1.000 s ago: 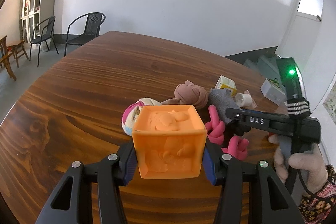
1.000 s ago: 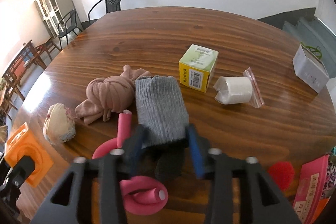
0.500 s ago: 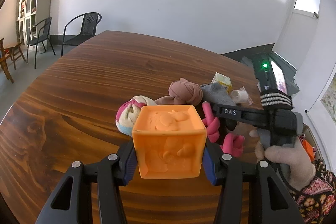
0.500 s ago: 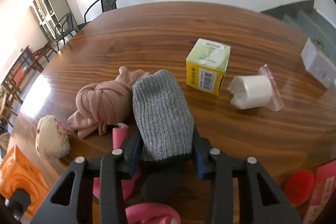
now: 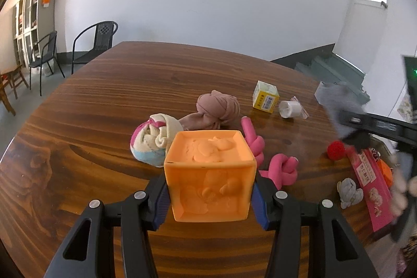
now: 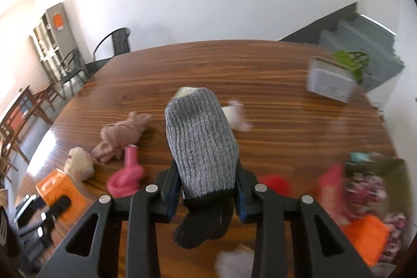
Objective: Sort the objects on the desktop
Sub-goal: 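Carry the grey sock and orange block over the pink box with both tools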
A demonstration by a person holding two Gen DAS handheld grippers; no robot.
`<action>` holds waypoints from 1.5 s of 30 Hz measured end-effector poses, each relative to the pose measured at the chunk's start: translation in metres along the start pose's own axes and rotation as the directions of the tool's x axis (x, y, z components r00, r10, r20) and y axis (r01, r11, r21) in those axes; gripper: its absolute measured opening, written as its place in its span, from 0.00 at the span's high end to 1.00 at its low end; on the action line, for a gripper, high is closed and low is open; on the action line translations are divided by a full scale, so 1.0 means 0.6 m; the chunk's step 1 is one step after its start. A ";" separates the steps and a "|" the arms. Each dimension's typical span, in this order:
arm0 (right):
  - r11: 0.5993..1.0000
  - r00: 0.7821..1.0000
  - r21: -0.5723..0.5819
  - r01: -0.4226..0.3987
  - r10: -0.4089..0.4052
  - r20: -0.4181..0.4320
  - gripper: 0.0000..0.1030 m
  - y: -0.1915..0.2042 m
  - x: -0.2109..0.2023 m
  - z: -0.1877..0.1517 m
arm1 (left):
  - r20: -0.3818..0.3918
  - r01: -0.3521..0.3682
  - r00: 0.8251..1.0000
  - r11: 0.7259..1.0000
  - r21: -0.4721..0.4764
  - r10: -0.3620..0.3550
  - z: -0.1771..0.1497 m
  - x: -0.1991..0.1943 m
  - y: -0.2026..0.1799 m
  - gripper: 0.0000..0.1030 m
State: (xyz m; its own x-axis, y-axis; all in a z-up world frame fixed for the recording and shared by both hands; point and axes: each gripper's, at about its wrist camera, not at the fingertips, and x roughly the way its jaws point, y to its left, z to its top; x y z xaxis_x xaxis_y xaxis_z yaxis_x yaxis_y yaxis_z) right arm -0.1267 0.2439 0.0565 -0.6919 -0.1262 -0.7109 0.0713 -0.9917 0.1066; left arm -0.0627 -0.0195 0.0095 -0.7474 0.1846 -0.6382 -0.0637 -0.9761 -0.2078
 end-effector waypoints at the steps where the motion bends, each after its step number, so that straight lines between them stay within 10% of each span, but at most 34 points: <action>1: 1.000 1.000 0.016 0.017 -0.018 0.006 0.64 -0.022 -0.014 -0.003 | 0.002 -0.001 1.000 1.000 0.003 0.001 -0.001 0.000 -0.002 0.48; 14: 0.953 0.969 0.178 0.245 -0.247 -0.015 0.64 -0.248 -0.114 -0.038 | 0.016 0.047 0.999 0.998 -0.033 -0.046 -0.010 -0.019 -0.031 0.48; 45: 0.929 0.982 0.327 0.171 -0.187 0.016 0.48 -0.352 -0.118 -0.098 | -0.073 0.157 0.986 0.985 0.076 -0.151 -0.019 0.004 -0.207 0.48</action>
